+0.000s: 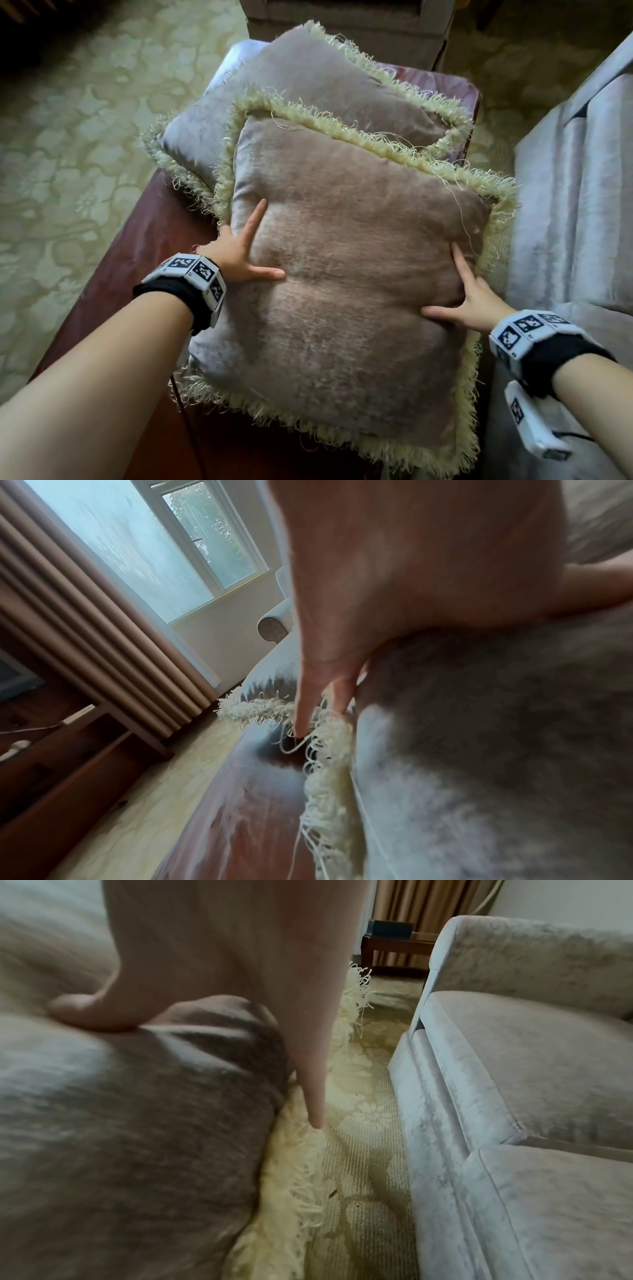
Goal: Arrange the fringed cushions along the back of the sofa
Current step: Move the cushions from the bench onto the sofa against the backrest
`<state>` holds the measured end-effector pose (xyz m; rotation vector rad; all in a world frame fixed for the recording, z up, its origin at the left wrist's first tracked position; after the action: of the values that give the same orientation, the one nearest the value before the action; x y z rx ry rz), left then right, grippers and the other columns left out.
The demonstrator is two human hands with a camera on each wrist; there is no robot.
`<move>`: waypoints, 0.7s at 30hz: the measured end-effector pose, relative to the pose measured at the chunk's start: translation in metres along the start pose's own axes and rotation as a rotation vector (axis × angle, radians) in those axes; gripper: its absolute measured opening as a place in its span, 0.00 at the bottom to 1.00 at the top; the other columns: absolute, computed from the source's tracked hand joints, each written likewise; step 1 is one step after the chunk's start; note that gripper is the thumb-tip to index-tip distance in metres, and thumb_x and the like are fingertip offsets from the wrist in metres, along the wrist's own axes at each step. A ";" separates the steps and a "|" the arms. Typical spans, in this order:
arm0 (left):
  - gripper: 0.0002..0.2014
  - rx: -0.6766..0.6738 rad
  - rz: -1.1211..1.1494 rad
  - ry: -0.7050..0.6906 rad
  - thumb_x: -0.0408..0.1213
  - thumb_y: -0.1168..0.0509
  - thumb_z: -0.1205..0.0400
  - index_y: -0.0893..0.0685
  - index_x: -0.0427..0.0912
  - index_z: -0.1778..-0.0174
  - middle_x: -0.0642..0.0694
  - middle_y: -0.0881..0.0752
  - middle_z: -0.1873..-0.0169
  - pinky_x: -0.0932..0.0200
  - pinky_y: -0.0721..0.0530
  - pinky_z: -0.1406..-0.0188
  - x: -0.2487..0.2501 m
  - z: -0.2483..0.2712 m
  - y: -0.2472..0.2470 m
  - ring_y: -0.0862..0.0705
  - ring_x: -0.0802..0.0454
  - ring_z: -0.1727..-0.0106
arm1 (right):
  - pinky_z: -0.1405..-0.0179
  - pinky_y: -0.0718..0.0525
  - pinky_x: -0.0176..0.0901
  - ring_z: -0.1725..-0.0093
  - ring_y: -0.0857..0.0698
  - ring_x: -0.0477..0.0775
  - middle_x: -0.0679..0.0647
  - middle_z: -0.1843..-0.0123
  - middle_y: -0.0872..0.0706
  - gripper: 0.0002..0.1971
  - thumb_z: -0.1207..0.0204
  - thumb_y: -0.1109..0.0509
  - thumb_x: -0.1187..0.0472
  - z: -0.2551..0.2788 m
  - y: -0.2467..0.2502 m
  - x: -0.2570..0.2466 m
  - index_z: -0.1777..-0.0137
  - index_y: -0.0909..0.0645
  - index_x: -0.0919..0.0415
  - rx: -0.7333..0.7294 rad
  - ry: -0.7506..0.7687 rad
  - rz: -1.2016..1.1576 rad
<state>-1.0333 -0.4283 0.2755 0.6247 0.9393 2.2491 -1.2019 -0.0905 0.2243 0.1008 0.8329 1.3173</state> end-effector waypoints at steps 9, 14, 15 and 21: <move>0.65 0.099 0.091 -0.042 0.70 0.31 0.52 0.72 0.73 0.29 0.23 0.37 0.28 0.43 0.33 0.26 0.001 -0.006 -0.006 0.35 0.31 0.26 | 0.21 0.43 0.48 0.18 0.44 0.53 0.52 0.15 0.54 0.68 0.40 0.17 0.66 -0.017 0.001 0.008 0.20 0.72 0.42 -0.135 0.033 -0.282; 0.66 0.213 0.150 -0.125 0.66 0.27 0.51 0.62 0.64 0.21 0.44 0.41 0.19 0.43 0.34 0.24 0.006 0.002 -0.004 0.38 0.37 0.22 | 0.21 0.45 0.45 0.18 0.43 0.52 0.52 0.15 0.50 0.68 0.43 0.15 0.64 -0.007 0.003 0.008 0.19 0.67 0.44 -0.063 0.077 -0.332; 0.66 0.229 0.155 -0.125 0.65 0.26 0.50 0.60 0.64 0.20 0.45 0.39 0.19 0.43 0.33 0.25 0.009 0.003 -0.002 0.37 0.37 0.23 | 0.22 0.44 0.44 0.18 0.42 0.52 0.52 0.15 0.49 0.68 0.43 0.15 0.66 -0.003 0.005 0.007 0.18 0.66 0.45 -0.045 0.090 -0.360; 0.66 0.279 0.158 -0.119 0.69 0.26 0.53 0.58 0.67 0.21 0.41 0.34 0.21 0.44 0.30 0.26 0.033 0.023 0.009 0.32 0.38 0.23 | 0.19 0.39 0.53 0.20 0.37 0.54 0.53 0.17 0.41 0.68 0.46 0.14 0.66 0.019 0.029 0.010 0.17 0.60 0.44 0.036 0.168 -0.431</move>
<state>-1.0447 -0.4000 0.3032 0.9758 1.1899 2.2045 -1.2143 -0.0664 0.2480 -0.1570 0.9588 0.9127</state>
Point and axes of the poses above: each hand's wrist, its own z-axis away from the middle knuckle, its own y-axis out of the back of the hand, x = y × z, the point moved 1 cm from there along -z, towards the middle knuckle
